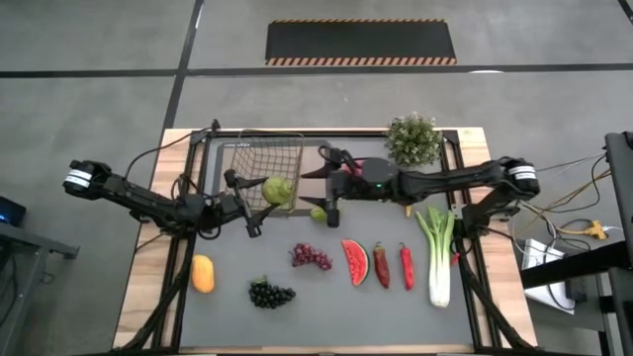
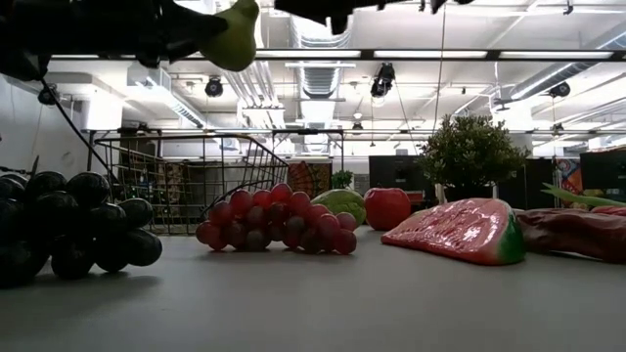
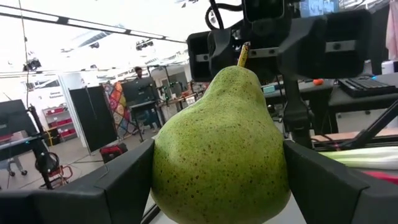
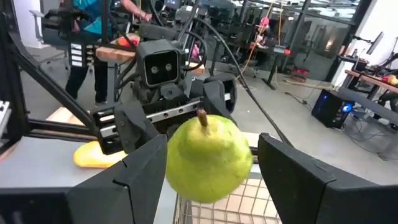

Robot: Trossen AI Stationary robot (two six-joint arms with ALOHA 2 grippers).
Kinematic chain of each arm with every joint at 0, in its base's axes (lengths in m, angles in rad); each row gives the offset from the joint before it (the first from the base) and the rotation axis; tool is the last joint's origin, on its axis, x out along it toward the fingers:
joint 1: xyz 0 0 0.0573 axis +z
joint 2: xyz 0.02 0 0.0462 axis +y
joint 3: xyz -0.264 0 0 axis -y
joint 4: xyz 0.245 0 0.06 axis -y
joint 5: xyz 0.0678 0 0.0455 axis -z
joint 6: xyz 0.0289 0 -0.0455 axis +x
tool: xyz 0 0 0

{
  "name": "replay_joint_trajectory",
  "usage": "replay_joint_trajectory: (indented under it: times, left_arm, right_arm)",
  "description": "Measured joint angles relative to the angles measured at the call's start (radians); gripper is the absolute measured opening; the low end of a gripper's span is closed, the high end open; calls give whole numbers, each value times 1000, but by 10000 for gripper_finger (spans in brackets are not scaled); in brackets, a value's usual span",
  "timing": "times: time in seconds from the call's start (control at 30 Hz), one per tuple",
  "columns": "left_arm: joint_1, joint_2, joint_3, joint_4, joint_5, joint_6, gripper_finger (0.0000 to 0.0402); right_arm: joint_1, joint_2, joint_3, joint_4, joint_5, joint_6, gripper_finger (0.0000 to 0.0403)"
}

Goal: Build produce basket
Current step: Put the pear into the wire basket

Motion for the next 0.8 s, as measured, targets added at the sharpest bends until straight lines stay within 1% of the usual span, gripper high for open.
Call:
replay_joint_trajectory:
  times: [0.13, 0.33, 0.63, 0.8]
  left_arm:
    - [0, 0, 0, 1, -34, -18, 302]
    - [0, 2, 0, 12, -38, -27, 302]
    - [0, 4, 0, 16, -44, -27, 302]
    - [0, 3, 0, 16, -44, -25, 302]
  right_arm:
    - [0, 72, 59, 4, 0, -10, 236]
    - [-2, 141, 126, 17, 1, -13, 233]
    - [-6, 165, 147, 24, 3, -21, 215]
    - [-6, 165, 147, 24, 5, -21, 189]
